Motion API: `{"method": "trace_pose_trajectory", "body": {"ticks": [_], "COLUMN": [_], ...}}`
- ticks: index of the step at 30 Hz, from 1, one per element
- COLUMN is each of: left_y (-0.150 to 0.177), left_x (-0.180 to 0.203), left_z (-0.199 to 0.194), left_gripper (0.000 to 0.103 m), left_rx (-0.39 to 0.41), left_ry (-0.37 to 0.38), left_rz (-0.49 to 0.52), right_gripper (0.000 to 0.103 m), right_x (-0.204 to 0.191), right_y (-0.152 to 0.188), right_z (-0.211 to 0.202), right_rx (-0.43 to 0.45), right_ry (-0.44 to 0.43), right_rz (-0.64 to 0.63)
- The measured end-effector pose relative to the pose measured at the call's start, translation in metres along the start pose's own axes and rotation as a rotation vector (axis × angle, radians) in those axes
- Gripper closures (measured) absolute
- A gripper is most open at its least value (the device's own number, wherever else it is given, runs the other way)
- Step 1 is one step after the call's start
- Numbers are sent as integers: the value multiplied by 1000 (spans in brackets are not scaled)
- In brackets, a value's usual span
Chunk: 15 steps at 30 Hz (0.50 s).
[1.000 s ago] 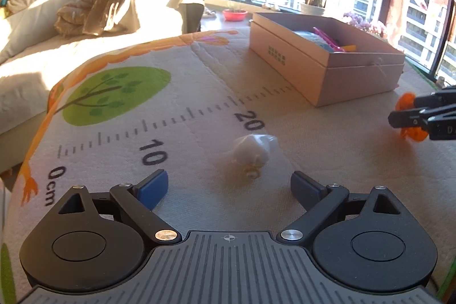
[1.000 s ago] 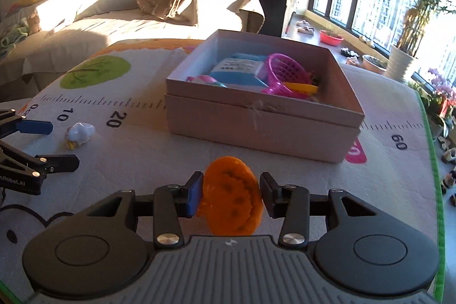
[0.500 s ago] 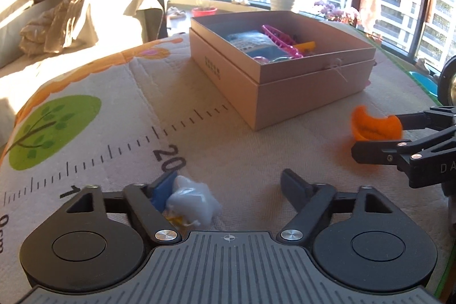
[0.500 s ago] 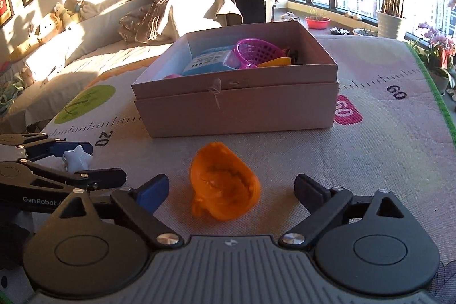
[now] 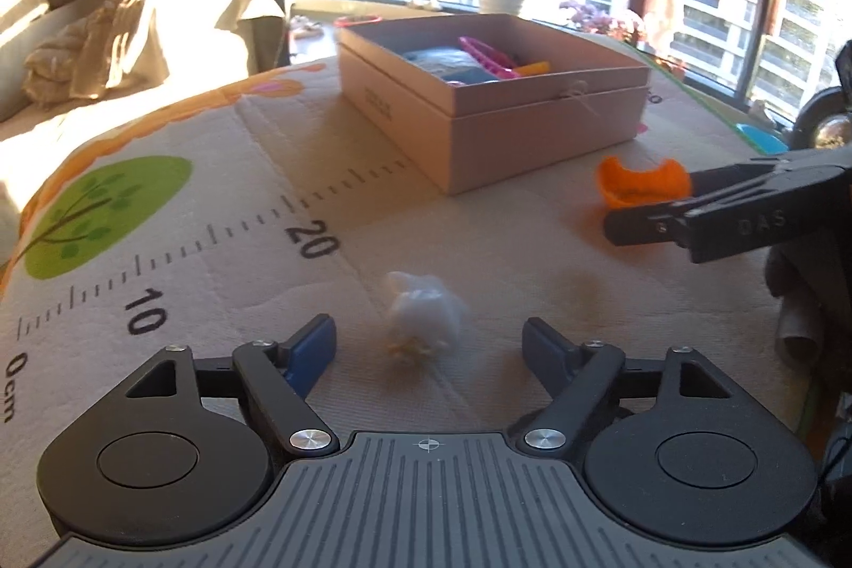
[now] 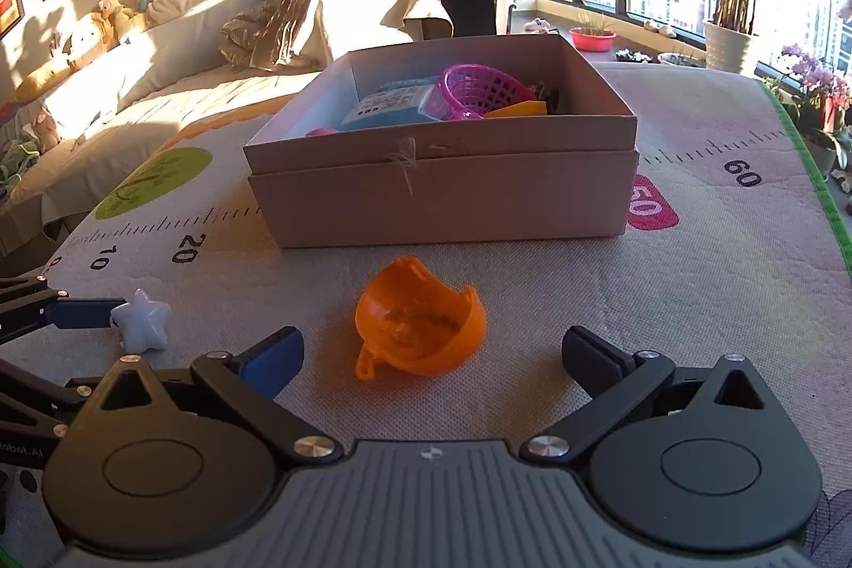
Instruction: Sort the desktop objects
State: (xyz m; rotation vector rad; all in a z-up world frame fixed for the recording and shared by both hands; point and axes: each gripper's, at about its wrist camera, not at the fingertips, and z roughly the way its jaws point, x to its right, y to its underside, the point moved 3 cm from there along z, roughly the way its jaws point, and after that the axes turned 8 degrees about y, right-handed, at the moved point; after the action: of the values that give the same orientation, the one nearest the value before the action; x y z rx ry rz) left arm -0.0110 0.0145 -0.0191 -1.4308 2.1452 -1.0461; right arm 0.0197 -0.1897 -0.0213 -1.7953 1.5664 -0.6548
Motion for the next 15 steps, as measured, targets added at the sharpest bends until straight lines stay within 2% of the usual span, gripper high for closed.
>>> {"method": "trace_pose_trajectory", "body": {"ticks": [8, 12, 15], "left_y": [0, 1, 0], "left_x": [-17, -25, -21], "left_z": [-2, -7, -9], "left_gripper": [9, 12, 17], "left_rx": [12, 18, 21], "left_ry": [-83, -103, -61], "left_rz": [-8, -17, -10], "right_gripper": [0, 0, 0], "right_x": [-4, -8, -12], "right_y": [1, 1, 2], "right_z": [1, 2, 3], "right_rx": [-7, -12, -20], "right_ry": [19, 38, 61], "right_rz": [-22, -47, -88]}}
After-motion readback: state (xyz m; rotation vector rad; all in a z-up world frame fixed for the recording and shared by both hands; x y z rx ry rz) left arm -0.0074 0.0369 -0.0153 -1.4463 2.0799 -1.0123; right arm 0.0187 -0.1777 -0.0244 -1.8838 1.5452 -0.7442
